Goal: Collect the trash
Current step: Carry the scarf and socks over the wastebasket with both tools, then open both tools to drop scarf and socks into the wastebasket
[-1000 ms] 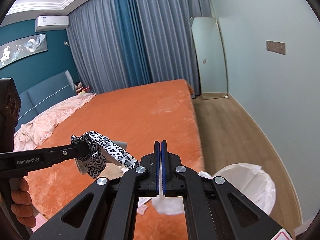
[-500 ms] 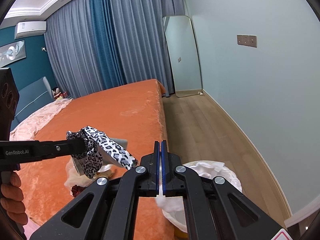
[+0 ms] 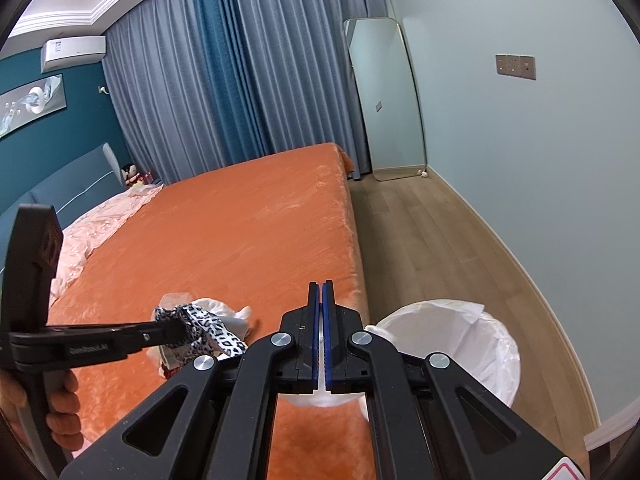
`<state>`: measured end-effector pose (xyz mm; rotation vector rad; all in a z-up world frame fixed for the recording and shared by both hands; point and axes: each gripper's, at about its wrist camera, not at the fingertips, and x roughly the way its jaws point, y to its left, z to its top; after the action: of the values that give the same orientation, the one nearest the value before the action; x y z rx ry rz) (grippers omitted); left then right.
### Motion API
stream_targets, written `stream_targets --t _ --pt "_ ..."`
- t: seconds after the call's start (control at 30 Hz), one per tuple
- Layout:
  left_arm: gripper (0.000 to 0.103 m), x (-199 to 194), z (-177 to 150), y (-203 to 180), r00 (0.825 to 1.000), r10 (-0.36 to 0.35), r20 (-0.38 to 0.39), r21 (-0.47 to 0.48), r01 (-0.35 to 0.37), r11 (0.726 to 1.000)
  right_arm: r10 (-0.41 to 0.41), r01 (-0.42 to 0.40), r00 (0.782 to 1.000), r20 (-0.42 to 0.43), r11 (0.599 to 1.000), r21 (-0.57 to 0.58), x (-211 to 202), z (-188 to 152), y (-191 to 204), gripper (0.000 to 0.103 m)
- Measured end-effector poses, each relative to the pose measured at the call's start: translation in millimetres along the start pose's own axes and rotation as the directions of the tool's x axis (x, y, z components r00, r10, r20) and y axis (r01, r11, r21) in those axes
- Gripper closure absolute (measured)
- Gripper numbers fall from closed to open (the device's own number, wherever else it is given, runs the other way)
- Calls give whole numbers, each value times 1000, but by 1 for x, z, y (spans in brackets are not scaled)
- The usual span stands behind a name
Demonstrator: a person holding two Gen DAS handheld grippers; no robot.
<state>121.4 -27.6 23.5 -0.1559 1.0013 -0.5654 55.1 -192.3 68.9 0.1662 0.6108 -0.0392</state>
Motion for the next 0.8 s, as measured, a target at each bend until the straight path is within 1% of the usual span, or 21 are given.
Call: stream_targets --t 0.03,0.13,0.17,0.2,0.5,0.67,0.8 --pt "88 0 -2 4 1000 5 0 -3 -5 1000 6 -6 1000 -4 1000 -1 2 -1 4 101" --pt "82 2 -6 12 1000 22 0 -14 -22 1000 19 -19 1000 -16 1000 -5 7 -4 11 101" --pt "76 3 -8 14 1000 26 -1 -19 -26 999 22 -22 1000 -20 1000 -6 8 -6 13 101" --pt "73 4 -9 17 999 34 1 -25 -34 999 24 -24 999 -23 1000 -6 9 -7 15 101" --pt "74 7 -15 28 997 72 4 -20 -71 997 33 -34 999 -36 999 -6 14 -10 19 101" --pt "73 14 -22 41 996 84 -12 -49 -85 995 33 -33 998 -44 999 -8 17 -11 19 101" --pt "64 27 -32 60 992 120 -41 -74 -123 990 33 -33 998 -52 999 -6 22 -13 17 101"
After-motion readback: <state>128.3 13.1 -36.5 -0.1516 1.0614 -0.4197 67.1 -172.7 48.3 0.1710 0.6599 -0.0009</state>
